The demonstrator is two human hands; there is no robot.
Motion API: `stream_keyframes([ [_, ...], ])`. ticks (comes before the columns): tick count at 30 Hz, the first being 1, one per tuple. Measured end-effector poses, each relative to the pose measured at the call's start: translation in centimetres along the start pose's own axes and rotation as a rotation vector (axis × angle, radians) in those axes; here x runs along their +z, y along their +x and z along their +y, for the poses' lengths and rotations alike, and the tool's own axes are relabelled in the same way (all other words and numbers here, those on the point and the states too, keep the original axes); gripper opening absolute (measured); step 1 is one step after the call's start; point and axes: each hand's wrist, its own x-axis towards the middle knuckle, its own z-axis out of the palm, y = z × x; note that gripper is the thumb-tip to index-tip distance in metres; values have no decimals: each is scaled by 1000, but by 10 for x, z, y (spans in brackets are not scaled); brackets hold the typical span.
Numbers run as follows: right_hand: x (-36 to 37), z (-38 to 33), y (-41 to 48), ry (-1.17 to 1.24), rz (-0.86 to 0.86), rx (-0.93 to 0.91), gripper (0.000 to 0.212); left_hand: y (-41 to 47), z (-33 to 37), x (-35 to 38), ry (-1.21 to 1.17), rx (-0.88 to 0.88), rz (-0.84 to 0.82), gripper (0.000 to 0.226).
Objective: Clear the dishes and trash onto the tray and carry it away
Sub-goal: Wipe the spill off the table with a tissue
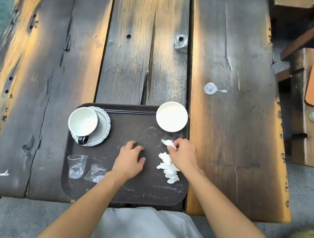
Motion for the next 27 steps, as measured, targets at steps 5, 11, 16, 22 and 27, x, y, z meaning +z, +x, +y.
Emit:
stream_keyframes([
  [5, -30, 17, -2, 261, -130, 70, 22, 35, 14, -35, -4, 86, 91, 39],
  [11, -92, 49, 28, 350, 73, 166, 18, 108, 58, -95, 39, 186, 201, 38],
  [16, -147, 75, 87, 427, 293, 265, 17, 170, 111, -122, 134, 272, 135, 42],
  [22, -207, 111, 163, 296, 511, 311, 33, 244, 164, -100, 260, 433, 90, 59],
  [27, -235, 131, 207, 117, 624, 247, 30, 282, 162, -71, 537, 416, 116, 67],
])
